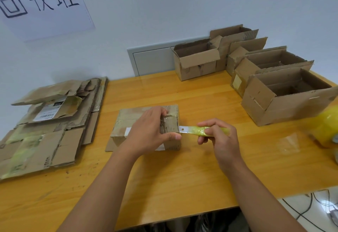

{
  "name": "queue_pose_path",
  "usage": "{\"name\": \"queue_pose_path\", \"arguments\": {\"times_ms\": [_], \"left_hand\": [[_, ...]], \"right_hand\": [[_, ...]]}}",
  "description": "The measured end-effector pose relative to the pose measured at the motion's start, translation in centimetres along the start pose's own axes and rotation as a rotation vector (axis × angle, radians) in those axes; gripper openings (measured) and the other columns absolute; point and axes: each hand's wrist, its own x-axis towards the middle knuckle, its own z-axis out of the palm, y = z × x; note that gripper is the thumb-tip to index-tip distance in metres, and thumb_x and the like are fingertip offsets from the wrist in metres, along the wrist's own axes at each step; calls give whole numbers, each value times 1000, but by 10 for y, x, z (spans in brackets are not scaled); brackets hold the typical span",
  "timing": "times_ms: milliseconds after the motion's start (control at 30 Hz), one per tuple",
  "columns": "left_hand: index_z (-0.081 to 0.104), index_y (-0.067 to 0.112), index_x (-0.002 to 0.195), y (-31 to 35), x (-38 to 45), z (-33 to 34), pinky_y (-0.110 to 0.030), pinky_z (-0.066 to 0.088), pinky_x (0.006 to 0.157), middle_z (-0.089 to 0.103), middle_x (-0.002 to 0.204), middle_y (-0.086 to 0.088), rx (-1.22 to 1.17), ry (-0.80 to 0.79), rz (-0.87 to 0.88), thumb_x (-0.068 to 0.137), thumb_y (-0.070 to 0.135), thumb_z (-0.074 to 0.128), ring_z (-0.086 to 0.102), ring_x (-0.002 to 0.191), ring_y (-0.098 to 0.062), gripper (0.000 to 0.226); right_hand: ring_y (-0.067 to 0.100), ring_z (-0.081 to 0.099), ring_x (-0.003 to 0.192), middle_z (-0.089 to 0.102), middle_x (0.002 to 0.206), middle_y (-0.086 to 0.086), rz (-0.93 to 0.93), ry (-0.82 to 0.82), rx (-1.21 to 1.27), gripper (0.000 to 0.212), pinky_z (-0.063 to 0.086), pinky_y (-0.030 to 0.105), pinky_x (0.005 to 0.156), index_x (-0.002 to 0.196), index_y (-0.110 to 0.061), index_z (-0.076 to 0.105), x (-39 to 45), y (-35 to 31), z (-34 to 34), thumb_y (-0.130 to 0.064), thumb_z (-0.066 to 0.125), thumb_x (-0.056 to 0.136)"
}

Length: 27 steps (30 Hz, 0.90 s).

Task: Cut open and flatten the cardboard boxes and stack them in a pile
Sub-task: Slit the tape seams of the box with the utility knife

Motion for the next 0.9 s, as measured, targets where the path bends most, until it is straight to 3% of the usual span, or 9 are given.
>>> {"name": "queue_pose_path", "arguments": {"times_ms": [67, 167, 300, 367, 433, 500, 633, 767, 900], "left_hand": [[36, 30, 108, 0, 0, 0, -27, 38, 83, 48, 131, 14, 2, -4, -6, 60, 77, 58, 42, 114, -6, 72], [44, 30, 114, 0, -1, -1, -23, 36, 85, 48, 130, 16, -15, 6, 7, 60, 77, 59, 41, 115, -3, 74], [59, 33, 116, 1, -1, -6, -25, 42, 88, 54, 123, 24, -182, 11, -37, 76, 80, 53, 49, 112, -1, 63], [65, 31, 110, 0, 3, -8, -27, 48, 81, 64, 108, 18, -292, 68, -99, 91, 59, 54, 59, 99, -5, 35], [66, 29, 110, -1, 8, -9, -17, 45, 71, 65, 98, 17, -313, 127, -161, 99, 36, 55, 60, 90, -4, 17], [64, 24, 116, -2, 13, -9, -12, 39, 71, 63, 106, 14, -240, 142, -174, 99, 25, 57, 57, 97, -6, 18], [59, 21, 130, -6, 18, -7, -23, 30, 99, 49, 135, 3, -48, 56, -145, 99, 24, 56, 40, 126, -16, 31], [50, 22, 141, -5, 19, -7, -26, 23, 108, 40, 145, 3, 80, 0, -105, 100, 26, 54, 28, 133, -18, 41], [46, 24, 144, -5, 22, -12, -25, 21, 110, 37, 150, 7, 122, -24, -53, 98, 28, 57, 28, 137, -15, 47]], "right_hand": [[25, 59, 60, 62, 56, 12, -17, 58, 18, 22, 47, 35, 63, 86, -6, 73, 2, -2, -2, -6, 52, 84], [20, 64, 66, 69, 70, 10, -19, 115, 22, 23, 50, 29, 62, 110, -12, 66, 8, -4, 2, -1, 51, 97], [18, 67, 74, 71, 85, 5, -61, 30, -42, 20, 53, 27, 63, 117, -21, 60, 18, -5, 9, -11, 54, 101], [15, 66, 73, 70, 89, 5, -98, -26, -95, 21, 53, 24, 64, 114, -25, 61, 21, -6, 14, -11, 55, 100], [11, 65, 71, 68, 87, 5, -103, -74, -131, 25, 53, 23, 66, 108, -28, 65, 24, -8, 18, -7, 58, 98], [12, 63, 69, 68, 78, 7, -67, -117, -113, 21, 52, 25, 67, 98, -24, 70, 24, -6, 19, -5, 62, 94], [21, 61, 69, 66, 70, 12, -9, -170, -22, 11, 50, 30, 68, 81, -23, 71, 20, 1, 14, -16, 66, 88], [25, 62, 65, 65, 66, 16, 82, -141, -4, 25, 52, 32, 63, 101, -11, 67, 21, 5, 13, 6, 52, 91], [30, 62, 60, 58, 63, 14, 192, -100, 71, 25, 49, 33, 55, 102, -4, 66, 24, 5, 12, 7, 46, 92]]}}
